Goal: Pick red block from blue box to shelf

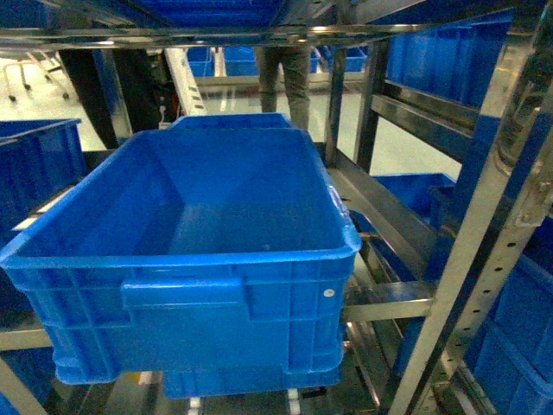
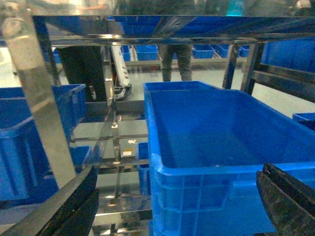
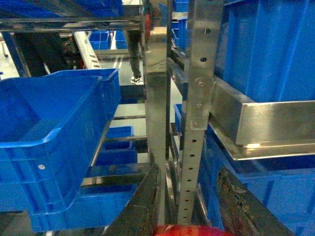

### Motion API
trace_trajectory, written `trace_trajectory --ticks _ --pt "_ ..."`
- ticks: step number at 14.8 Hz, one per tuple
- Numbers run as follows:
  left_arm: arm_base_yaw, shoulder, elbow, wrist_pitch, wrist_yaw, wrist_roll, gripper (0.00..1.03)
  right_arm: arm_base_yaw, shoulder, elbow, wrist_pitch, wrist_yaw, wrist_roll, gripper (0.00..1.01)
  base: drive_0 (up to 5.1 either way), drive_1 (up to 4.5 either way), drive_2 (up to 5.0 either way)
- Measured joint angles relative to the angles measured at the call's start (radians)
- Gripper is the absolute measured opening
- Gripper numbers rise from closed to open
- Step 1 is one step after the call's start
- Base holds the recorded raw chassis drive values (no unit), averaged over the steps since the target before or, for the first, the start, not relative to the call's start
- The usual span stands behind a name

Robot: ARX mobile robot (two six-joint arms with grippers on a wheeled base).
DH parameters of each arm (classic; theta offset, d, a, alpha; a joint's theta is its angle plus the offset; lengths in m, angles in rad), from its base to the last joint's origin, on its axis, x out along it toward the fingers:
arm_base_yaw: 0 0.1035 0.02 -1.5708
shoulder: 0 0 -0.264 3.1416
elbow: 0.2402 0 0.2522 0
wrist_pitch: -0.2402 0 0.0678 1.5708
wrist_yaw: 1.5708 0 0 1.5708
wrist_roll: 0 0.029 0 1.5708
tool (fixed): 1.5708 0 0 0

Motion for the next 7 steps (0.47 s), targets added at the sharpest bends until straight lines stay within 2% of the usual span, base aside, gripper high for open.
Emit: trace_trajectory --ticks 7 --pt "-0.003 0.0 0.0 0.001 0.003 0.0 0.98 0.0 0.0 0.0 0.0 0.001 0.0 0.28 0.0 0.0 0.0"
